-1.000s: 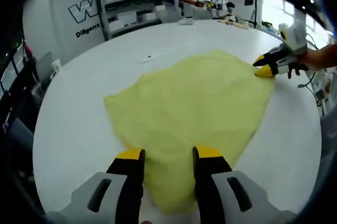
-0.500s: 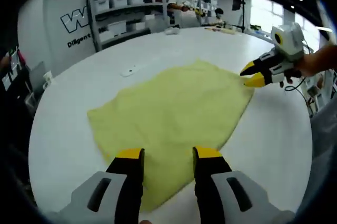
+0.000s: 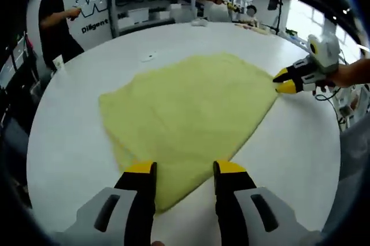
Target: Fold the garment on the visible template until the final outline fits inside the template.
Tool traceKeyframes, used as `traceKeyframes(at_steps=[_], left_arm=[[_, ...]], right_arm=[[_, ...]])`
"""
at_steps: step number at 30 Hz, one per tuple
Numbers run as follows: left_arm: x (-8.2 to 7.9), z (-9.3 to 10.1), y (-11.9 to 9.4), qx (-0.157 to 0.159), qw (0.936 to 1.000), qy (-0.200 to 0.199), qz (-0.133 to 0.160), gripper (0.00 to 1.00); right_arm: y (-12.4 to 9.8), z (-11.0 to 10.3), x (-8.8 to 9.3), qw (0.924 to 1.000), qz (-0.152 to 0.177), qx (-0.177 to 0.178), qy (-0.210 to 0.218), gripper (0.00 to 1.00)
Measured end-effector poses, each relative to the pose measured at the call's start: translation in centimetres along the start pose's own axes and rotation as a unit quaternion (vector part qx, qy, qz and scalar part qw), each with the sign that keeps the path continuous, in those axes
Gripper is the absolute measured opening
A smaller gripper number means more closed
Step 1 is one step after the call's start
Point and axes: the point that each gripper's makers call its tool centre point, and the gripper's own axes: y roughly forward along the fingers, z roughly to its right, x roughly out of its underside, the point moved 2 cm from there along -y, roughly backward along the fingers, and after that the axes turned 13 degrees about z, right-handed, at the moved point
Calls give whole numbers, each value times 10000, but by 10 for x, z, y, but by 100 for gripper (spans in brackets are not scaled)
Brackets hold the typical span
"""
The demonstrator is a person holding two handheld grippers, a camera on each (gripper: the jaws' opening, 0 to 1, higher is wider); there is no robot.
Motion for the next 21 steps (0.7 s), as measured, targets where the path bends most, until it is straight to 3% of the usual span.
traceKeyframes(at_steps=[6, 10, 11, 12, 14, 16, 21], left_arm=[[3, -4, 0, -103, 9999, 53, 39, 38], [8, -8, -4, -213, 9998, -1, 35, 44], [10, -8, -5, -202, 9998, 22, -2, 46], [18, -11, -8, -167, 9991, 331, -216, 47], [19, -17, -14, -244, 9996, -34, -156, 50], [9, -22, -18, -301, 9995, -28, 106, 48], [6, -24, -31, -313, 9995, -4, 101, 50]], right_arm=[[-5, -2, 4, 9997, -25, -21, 247, 14], [-9, -7, 8, 9998, -166, -72, 131, 16], [-10, -7, 8, 9998, -173, -70, 102, 16], [-12, -8, 9, 9997, -220, -85, 100, 17], [-13, -12, 7, 9995, -238, -160, 160, 21], [-15, -13, 5, 9994, -274, -182, 128, 23], [-23, -10, -4, 9990, -94, -45, 431, 31]])
